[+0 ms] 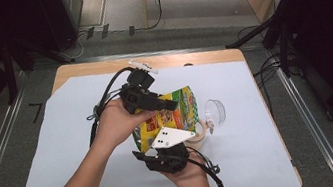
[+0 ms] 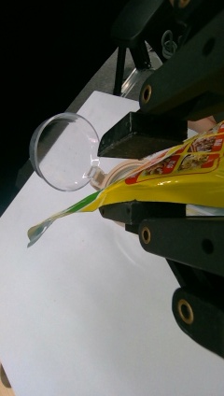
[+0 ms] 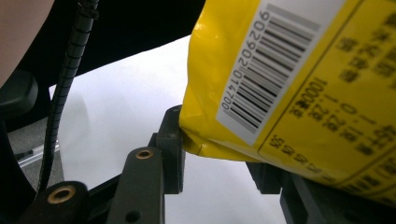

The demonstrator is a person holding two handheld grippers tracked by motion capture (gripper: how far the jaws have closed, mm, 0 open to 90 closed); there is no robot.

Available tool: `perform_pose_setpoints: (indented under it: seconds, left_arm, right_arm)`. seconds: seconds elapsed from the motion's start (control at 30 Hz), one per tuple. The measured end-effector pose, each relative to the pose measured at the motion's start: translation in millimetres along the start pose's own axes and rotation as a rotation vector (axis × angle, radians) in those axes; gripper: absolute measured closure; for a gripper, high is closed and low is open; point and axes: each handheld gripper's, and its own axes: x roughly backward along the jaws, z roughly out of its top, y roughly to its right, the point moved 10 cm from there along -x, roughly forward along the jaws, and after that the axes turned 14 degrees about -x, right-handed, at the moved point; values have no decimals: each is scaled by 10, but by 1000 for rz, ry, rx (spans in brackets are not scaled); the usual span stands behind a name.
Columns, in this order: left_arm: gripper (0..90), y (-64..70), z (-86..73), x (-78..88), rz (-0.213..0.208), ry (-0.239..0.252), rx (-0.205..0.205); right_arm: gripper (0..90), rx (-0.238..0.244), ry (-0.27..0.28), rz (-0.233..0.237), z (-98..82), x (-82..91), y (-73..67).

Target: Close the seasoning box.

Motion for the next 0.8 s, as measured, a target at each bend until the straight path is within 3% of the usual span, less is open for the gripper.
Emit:
perform_pose_setpoints:
  seconds: [0.8]
  left_arm:
    - [695,-8,-15,-16,-7,-1,17]
  right_arm:
    - [633,-4,-3,4,-18,-4,11]
